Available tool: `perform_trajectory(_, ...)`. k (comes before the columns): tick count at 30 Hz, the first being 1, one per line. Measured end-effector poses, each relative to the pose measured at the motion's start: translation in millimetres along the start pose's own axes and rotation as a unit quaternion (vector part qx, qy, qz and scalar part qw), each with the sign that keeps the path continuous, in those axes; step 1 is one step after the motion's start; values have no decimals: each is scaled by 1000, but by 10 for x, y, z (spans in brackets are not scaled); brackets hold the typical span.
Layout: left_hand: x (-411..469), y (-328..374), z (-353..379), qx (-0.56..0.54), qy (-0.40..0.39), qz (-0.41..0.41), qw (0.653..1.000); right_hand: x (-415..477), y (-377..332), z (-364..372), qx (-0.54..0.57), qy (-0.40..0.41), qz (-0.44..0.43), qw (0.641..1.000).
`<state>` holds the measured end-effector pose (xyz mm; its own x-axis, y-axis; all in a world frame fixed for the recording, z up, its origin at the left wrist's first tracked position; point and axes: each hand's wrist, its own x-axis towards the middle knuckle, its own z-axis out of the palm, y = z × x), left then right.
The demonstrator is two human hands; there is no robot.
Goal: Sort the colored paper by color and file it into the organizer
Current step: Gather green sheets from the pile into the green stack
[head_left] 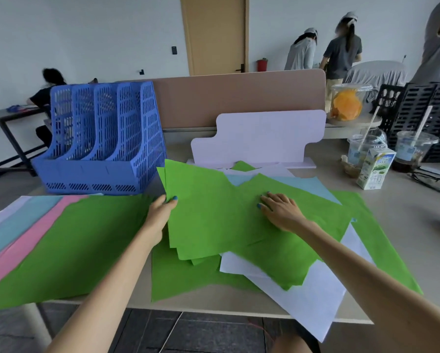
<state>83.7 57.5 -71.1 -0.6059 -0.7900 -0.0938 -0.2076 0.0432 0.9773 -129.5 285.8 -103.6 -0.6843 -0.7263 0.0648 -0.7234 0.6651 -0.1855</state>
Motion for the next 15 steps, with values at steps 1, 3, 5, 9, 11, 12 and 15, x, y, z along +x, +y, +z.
perform_trajectory(1, 4, 11, 12, -4, -10, -20, 1000, 18, 13, -37, 23, 17, 2, 1000)
perform_trajectory(3, 77, -23, 59, -20, -24, -61, 998, 54, 115, -86, 37, 49, 21, 998)
perform_trajectory(5, 84, -9, 137, -25, -31, -99, 994, 69, 272, -91, 21, 33, 45, 998)
perform_trajectory(9, 72, 28, 320, 86, -13, -80, 993, 30, 446, -82, 44, 11, 54, 998)
perform_trajectory(11, 33, 80, 426, 103, -25, -70, 992, 28, 451, -113, 72, 37, 65, 995)
perform_trajectory(12, 62, 64, 471, 90, -38, -74, 992, 29, 457, -136, 96, 48, 70, 992)
perform_trajectory(15, 11, 123, 552, 11, -58, -101, 993, 22, 528, -221, 155, 73, 76, 982)
